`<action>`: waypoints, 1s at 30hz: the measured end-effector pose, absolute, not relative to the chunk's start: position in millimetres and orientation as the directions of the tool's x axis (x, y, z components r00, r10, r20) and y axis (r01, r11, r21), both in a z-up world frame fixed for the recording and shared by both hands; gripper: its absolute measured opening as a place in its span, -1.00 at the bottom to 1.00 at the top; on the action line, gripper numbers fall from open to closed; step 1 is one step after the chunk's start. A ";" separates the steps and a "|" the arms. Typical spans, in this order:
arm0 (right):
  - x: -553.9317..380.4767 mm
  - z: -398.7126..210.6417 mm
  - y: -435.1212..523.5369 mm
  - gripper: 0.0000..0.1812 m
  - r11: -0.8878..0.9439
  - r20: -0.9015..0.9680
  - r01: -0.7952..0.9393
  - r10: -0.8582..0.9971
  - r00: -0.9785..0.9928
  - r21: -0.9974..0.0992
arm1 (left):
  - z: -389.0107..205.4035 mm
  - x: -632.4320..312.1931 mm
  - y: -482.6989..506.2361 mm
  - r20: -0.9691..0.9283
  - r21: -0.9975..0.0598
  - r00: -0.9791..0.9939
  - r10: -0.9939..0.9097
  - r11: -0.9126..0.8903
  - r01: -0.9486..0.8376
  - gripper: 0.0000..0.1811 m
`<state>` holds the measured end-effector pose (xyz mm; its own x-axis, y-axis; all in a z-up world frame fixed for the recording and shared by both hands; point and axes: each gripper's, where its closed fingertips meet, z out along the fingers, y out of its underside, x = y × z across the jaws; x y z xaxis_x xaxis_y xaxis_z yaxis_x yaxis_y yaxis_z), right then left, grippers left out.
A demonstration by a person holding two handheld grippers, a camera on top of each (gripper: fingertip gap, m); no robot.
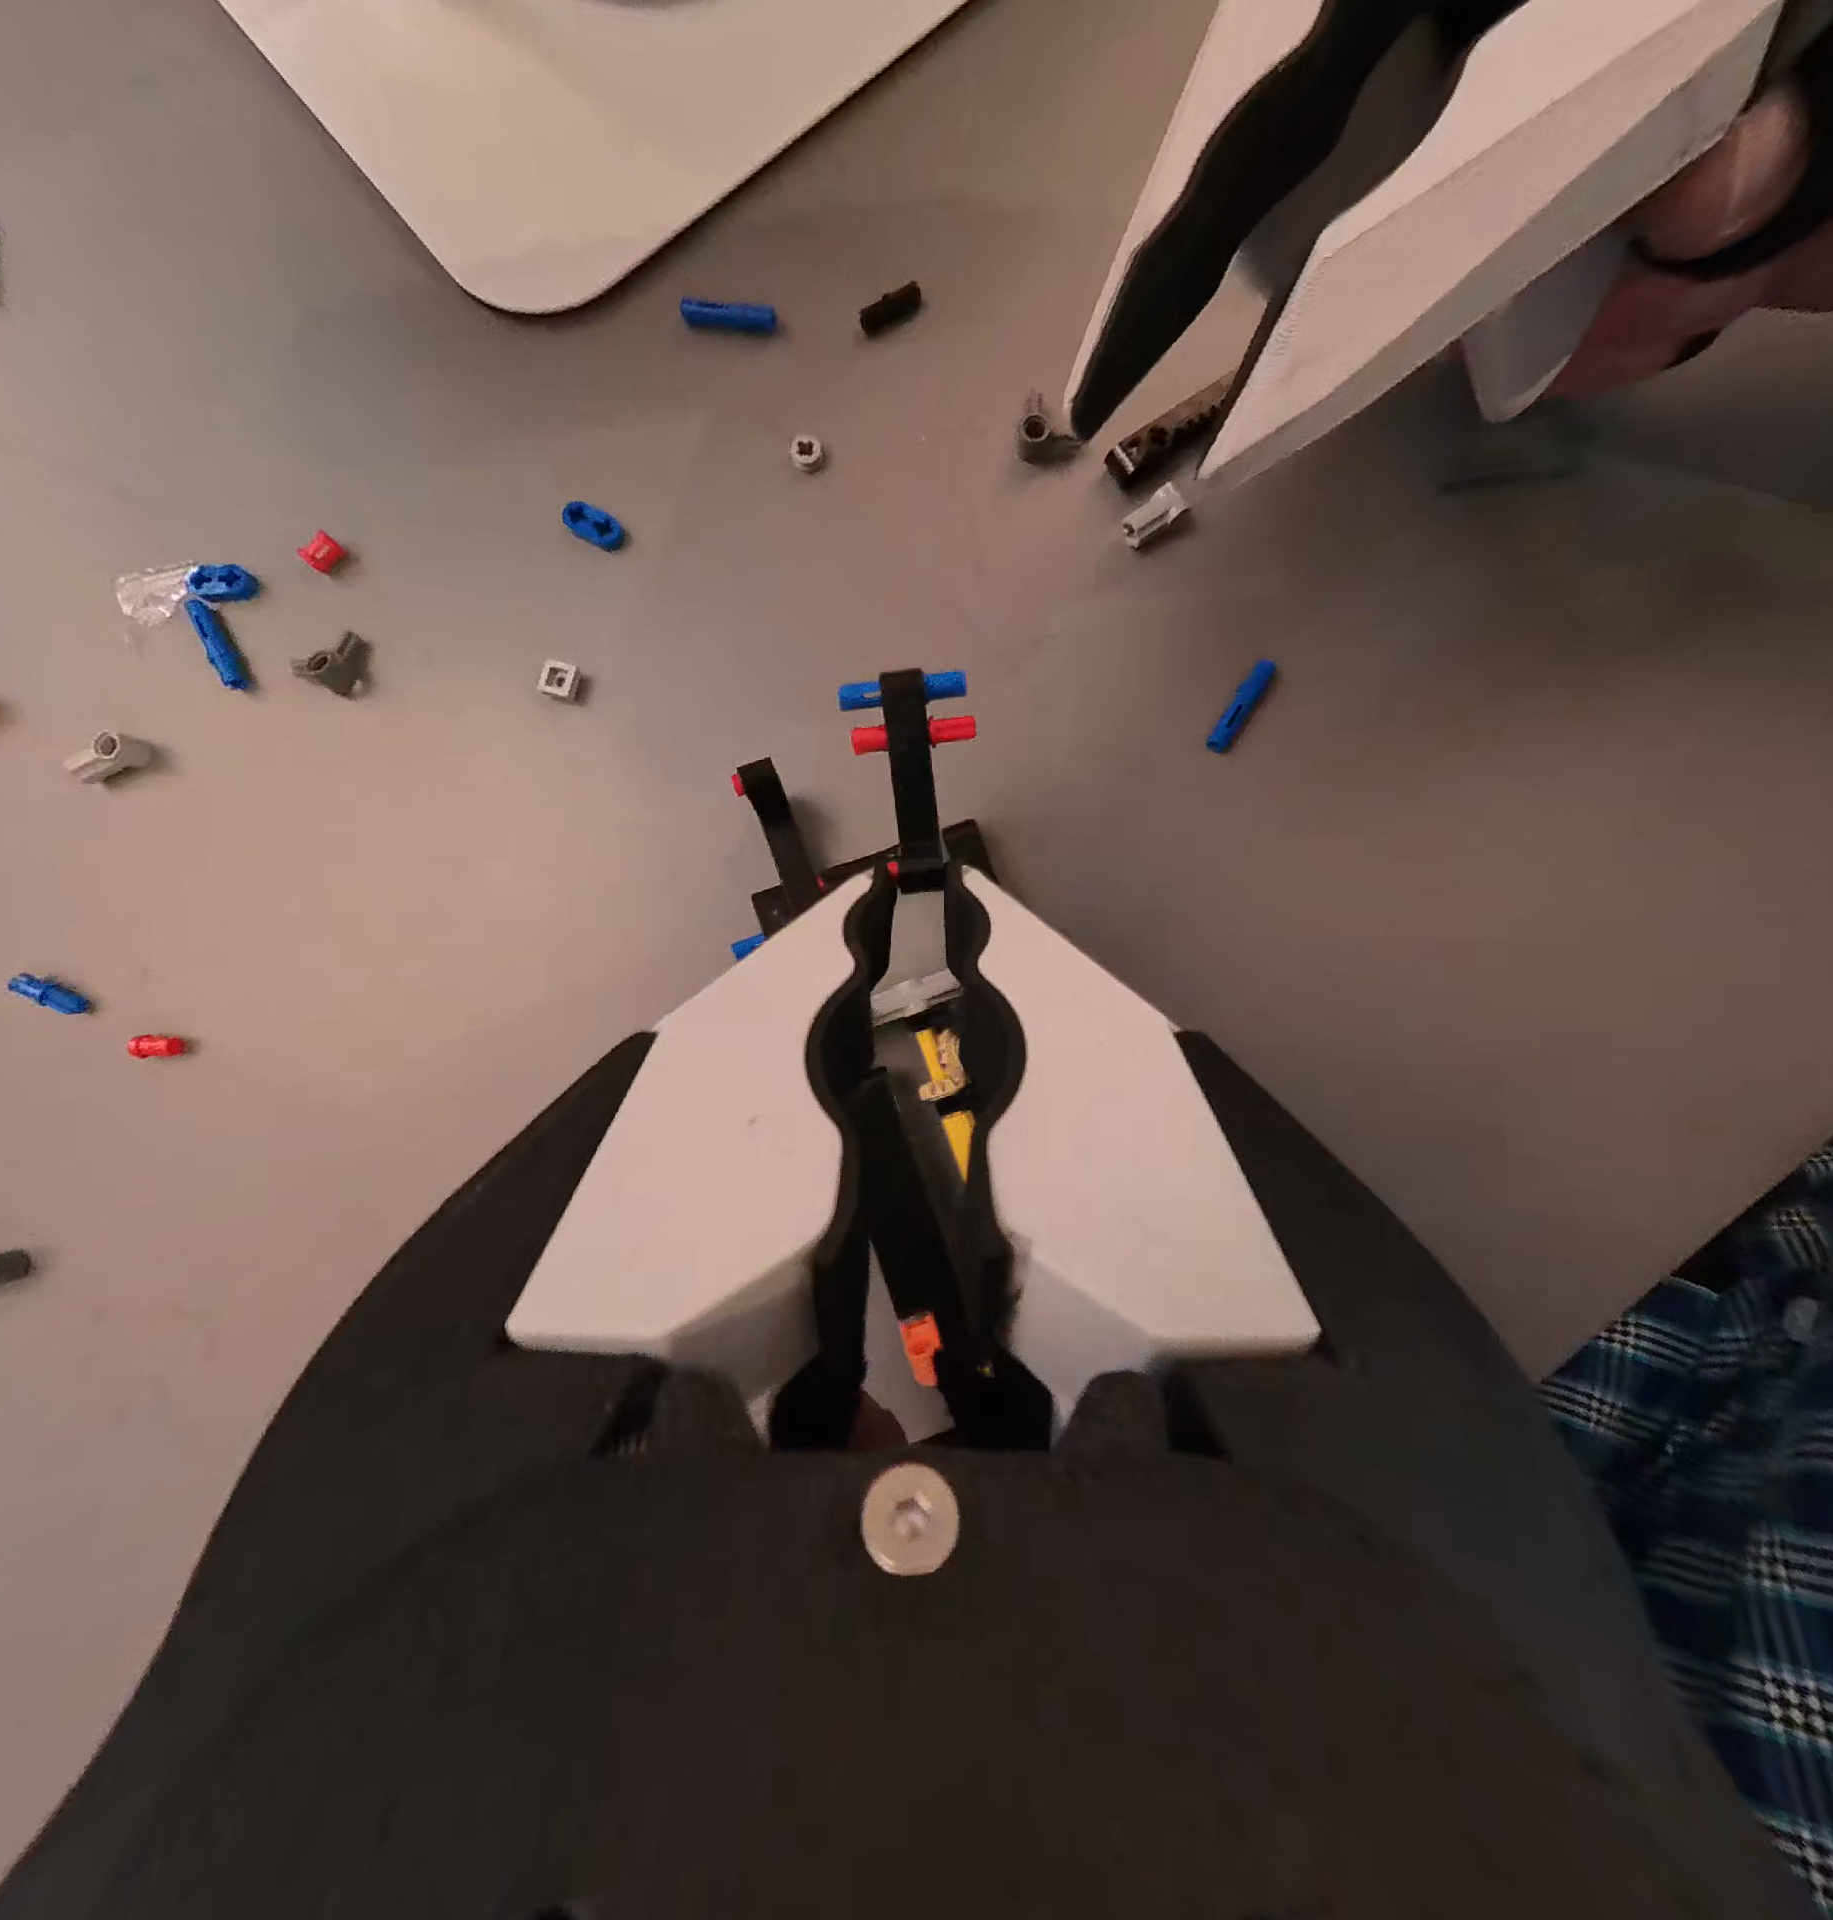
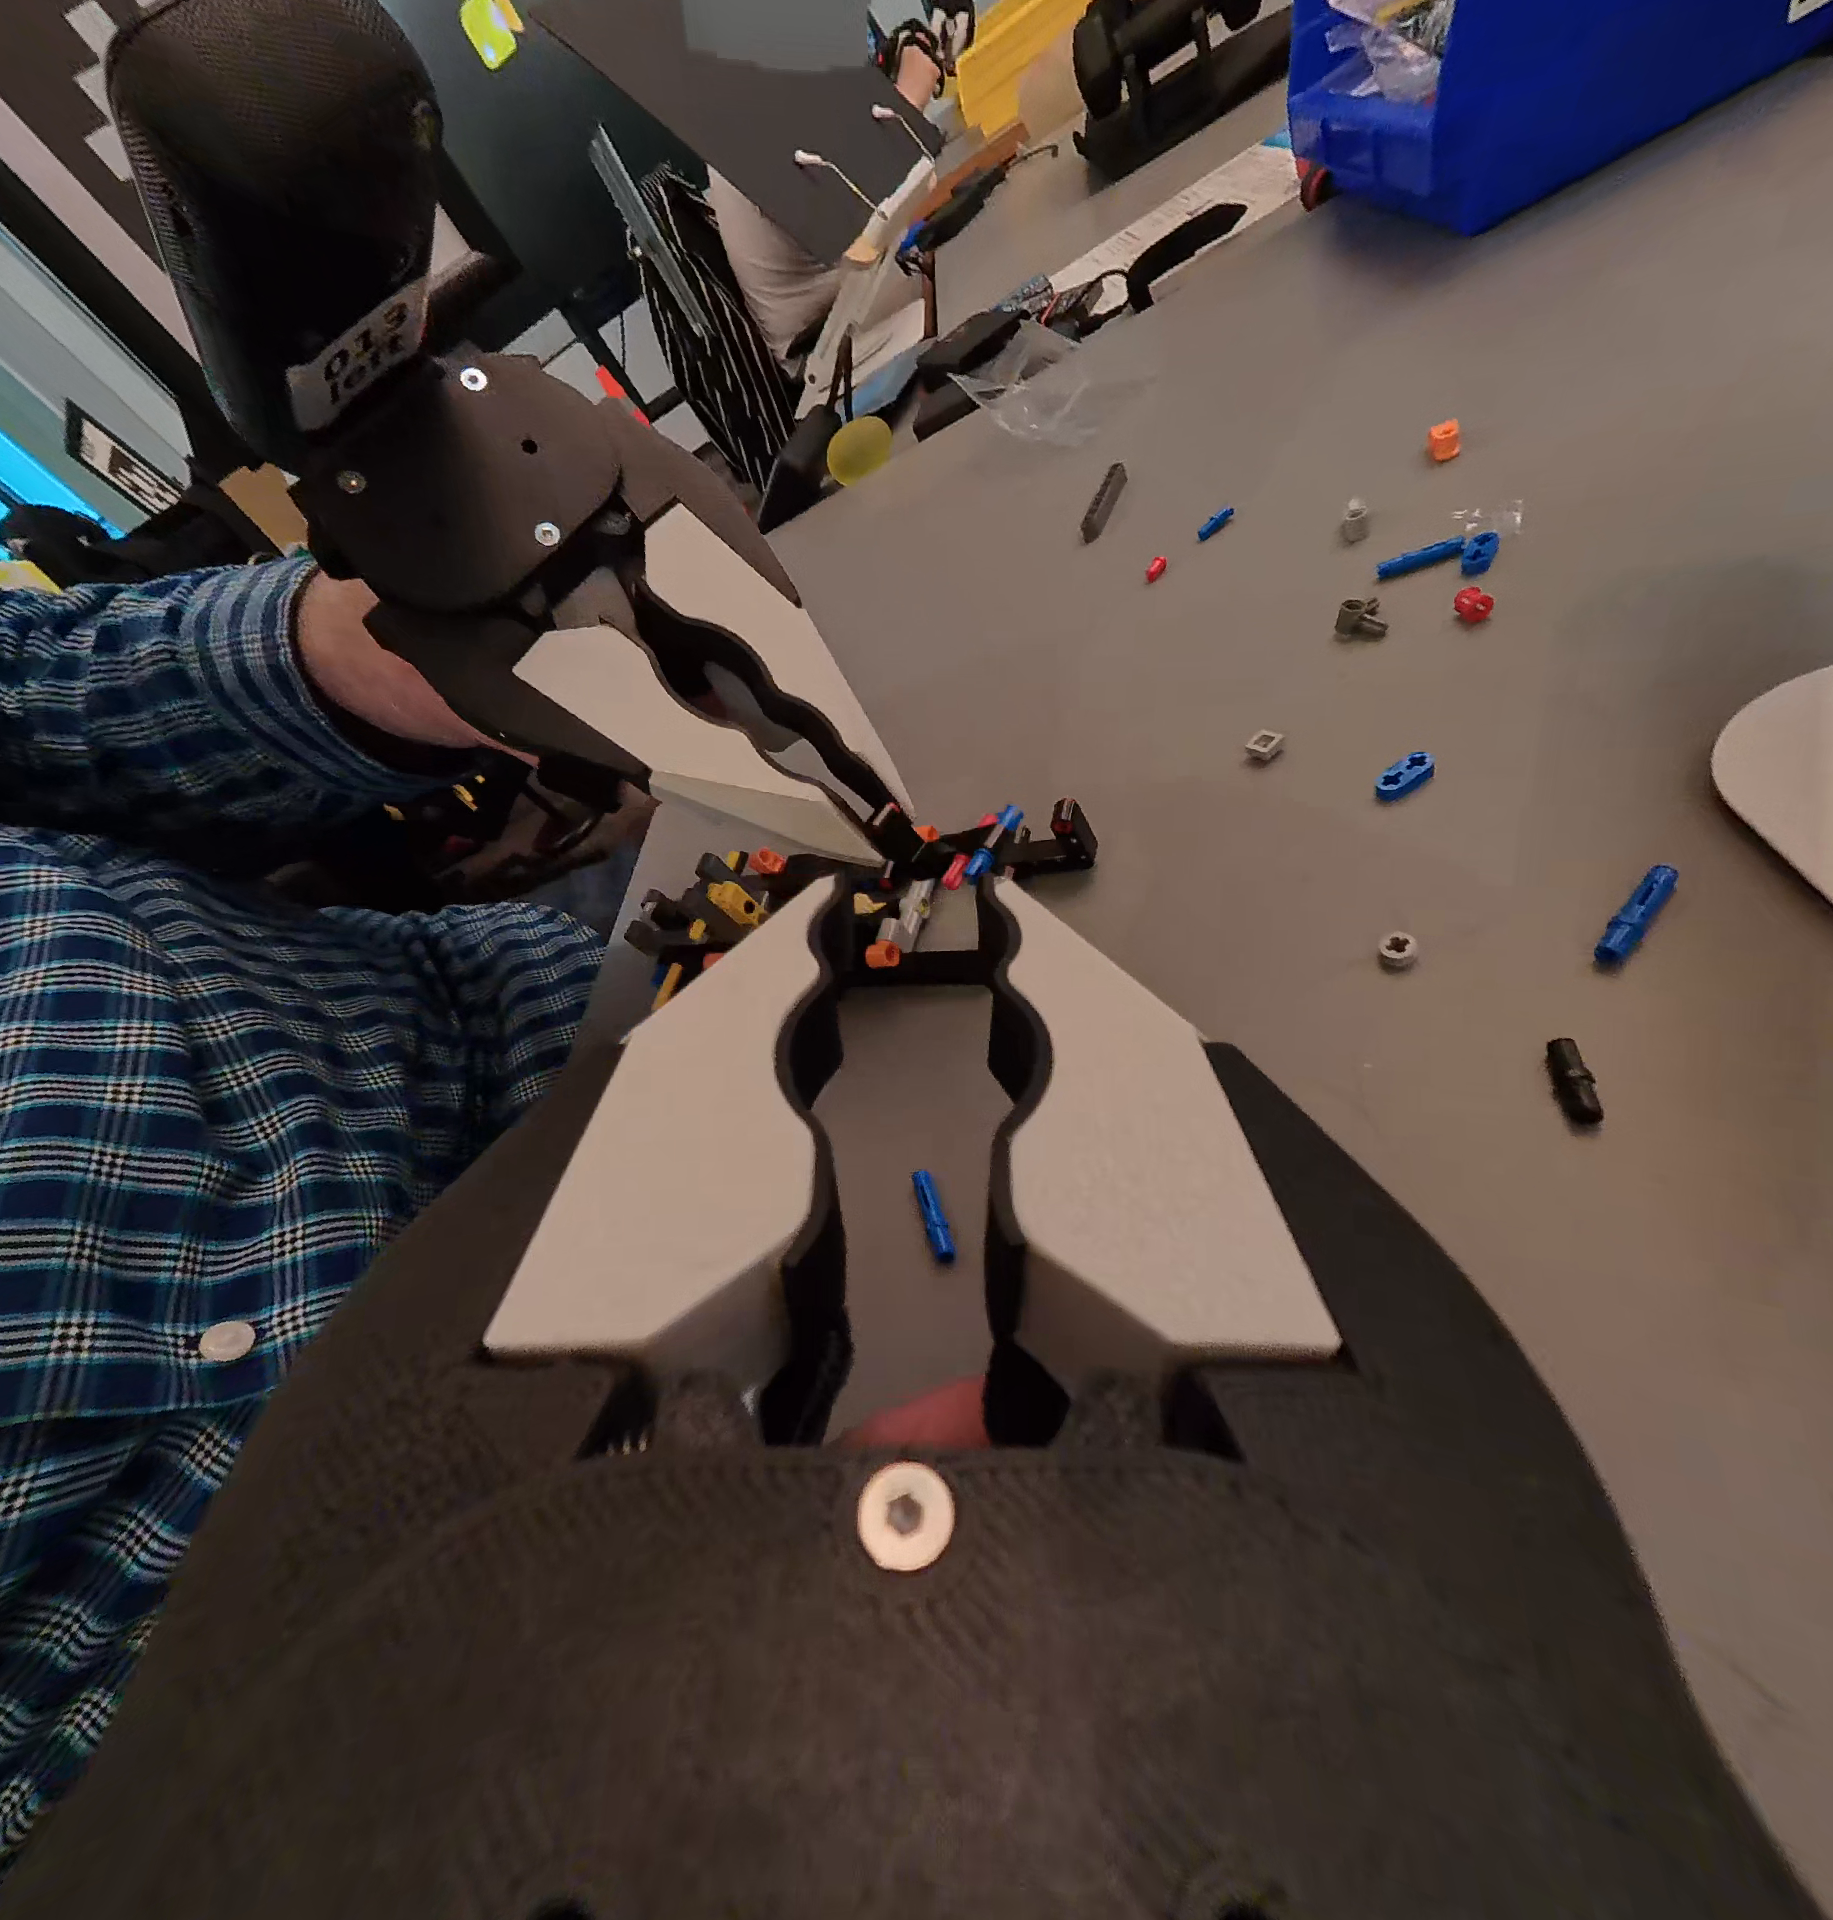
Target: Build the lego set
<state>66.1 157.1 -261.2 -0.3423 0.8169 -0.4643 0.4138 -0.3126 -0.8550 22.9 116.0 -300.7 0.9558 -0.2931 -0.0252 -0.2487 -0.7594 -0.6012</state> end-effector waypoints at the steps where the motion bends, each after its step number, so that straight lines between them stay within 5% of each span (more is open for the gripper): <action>1: 66.1 -262.3 157.4 -0.77 -0.307 -0.460 0.418 0.821 -0.338 -0.855 | -302.4 22.7 116.6 -0.027 -0.595 0.957 -0.290 -0.764 -0.248 -0.91; 30: 64.7 -270.4 155.9 -0.77 -0.274 -0.436 0.442 0.841 -0.319 -0.854 | -327.2 28.5 123.4 -0.038 -0.579 0.969 -0.243 -0.785 -0.220 -0.91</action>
